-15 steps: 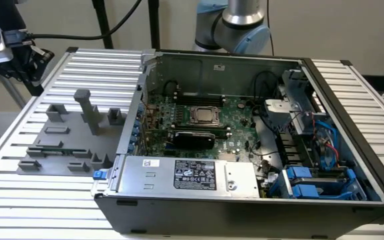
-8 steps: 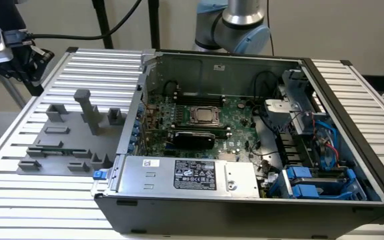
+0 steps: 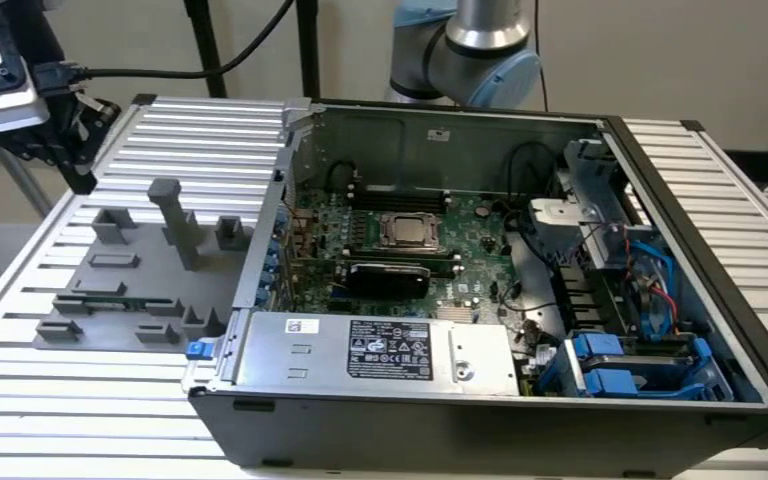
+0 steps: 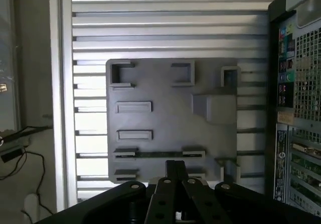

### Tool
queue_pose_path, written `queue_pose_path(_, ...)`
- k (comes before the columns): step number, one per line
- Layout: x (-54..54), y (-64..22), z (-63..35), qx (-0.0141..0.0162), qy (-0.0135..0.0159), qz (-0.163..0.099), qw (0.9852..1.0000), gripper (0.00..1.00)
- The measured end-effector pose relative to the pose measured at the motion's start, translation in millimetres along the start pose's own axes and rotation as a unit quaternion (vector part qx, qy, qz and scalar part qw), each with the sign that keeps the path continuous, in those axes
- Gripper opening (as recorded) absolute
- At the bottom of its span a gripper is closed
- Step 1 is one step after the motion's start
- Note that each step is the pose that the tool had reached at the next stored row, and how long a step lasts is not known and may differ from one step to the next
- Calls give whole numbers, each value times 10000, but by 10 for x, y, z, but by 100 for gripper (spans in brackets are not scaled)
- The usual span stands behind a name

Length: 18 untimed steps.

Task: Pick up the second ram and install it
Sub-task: 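Pick up the second ram and move it above second insertion slot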

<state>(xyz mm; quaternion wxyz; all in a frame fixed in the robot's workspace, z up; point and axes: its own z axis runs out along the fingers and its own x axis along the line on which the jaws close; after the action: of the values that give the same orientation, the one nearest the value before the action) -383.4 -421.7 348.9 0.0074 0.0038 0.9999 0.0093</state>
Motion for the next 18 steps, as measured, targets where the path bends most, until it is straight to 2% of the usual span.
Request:
queue_pose_path(5, 0, -1, 38, -6, 9, -458, 9989, 0)
queue_pose_path(9, 0, -2, 72, -12, 16, -823, 9966, 0)
queue_pose_path(13, 1, -3, 109, -17, 22, -1180, 9930, 0)
queue_pose_path(18, 2, -4, 158, -24, 31, -1631, 9866, 0)
